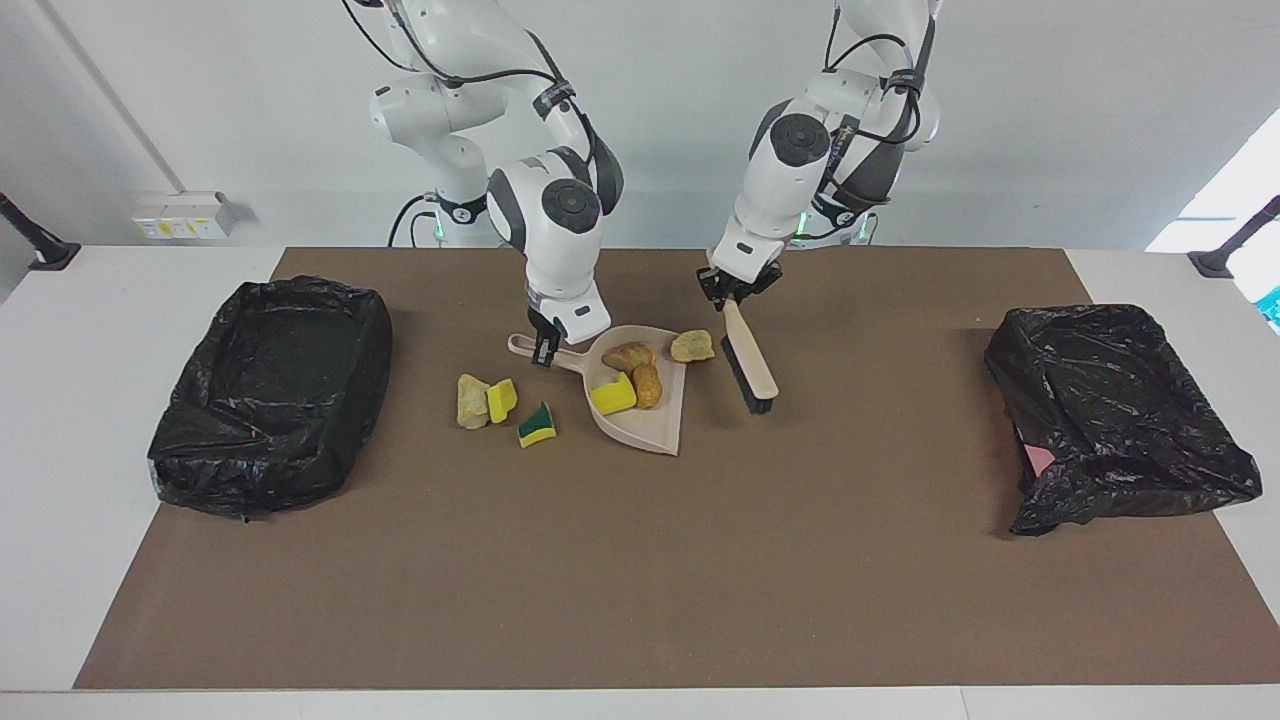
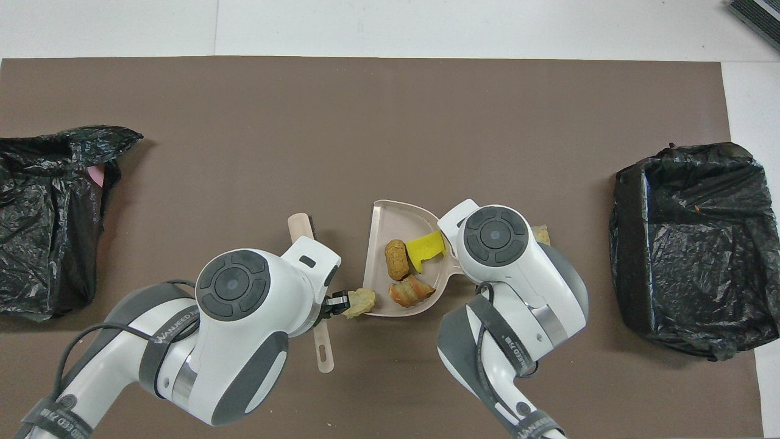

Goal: Sweep and dump trash in bin

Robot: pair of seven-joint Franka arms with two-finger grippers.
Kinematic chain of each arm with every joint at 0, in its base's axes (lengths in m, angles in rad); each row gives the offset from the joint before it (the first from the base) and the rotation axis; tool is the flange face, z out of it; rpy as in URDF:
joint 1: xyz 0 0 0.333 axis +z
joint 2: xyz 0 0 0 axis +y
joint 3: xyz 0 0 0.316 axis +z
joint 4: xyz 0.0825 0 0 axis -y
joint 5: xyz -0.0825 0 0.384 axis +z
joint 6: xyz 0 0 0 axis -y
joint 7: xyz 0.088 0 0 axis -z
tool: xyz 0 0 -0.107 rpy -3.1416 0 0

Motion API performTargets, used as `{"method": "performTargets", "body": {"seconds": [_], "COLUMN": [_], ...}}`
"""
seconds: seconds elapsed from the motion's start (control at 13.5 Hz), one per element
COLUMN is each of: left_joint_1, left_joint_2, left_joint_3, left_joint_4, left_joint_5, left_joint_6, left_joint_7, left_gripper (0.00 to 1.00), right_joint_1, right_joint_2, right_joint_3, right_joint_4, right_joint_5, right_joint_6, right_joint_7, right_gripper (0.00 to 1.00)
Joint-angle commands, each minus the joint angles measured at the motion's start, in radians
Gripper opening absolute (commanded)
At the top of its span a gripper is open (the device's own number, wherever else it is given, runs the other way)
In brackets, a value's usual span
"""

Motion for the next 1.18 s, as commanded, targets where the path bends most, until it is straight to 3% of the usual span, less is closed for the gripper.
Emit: {"method": "performTargets", "body": {"seconds": [0.0,0.37,0.67,1.11], "left_joint_1": [0.019,-0.103,-0.235,-0.229], "left_joint_2": [-0.100,-0.020,-0.011,0.006], "left_joint_3": [-0.011,-0.019,-0.019,-0.014], "left_joint_4": [-0.162,-0.189,-0.163,-0.137], "left_joint_5": [0.039,0.031,-0.074,-0.076], "left_joint_6": [0.007,0.189,0.277,0.284], "left_joint_7": [-0.010,-0.019,-0.017,-0.025], "left_gripper": [0.00,0.00,0.00,0.00], "right_joint_1": [-0.006,-0.006,-0.006,-0.006], "right_joint_2": [0.001,0.001,0.001,0.001], "right_joint_3": [0.003,0.003,0.003,0.003], "right_joint_4": [-0.010,-0.010,-0.010,-0.010], "right_joint_5": [0.014,0.014,0.014,0.014], "right_joint_6": [0.019,0.019,0.017,0.017], "right_joint_7": [0.013,0.013,0.013,0.013], "right_gripper": [0.00,0.00,0.00,0.00]}}
